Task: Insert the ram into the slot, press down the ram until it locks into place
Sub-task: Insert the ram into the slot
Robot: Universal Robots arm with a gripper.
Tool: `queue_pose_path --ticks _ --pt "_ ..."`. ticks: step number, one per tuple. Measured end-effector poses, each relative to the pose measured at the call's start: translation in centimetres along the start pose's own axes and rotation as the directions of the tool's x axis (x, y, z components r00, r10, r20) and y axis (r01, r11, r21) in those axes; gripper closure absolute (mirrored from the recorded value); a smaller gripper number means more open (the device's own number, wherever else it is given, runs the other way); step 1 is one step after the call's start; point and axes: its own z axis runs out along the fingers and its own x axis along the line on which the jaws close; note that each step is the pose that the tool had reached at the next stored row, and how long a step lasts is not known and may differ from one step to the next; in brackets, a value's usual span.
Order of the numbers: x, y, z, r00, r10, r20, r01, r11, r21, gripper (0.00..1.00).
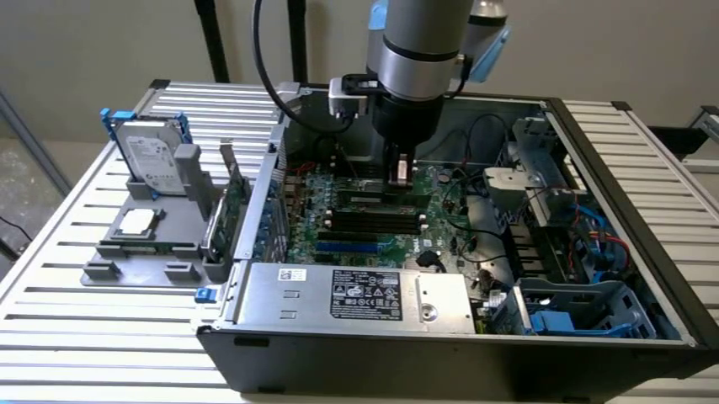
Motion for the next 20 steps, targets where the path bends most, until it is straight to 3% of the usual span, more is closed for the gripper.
queue_pose_path --ticks 8,20 --pt "0.1 -0.03 1.07 1.0 0.0 -0.0051 0.0 1.0 0.0 0.87" --pt "0.2 0.29 1.83 0.9999 0.0 -0.0114 0.0 1.0 -0.0001 0.87"
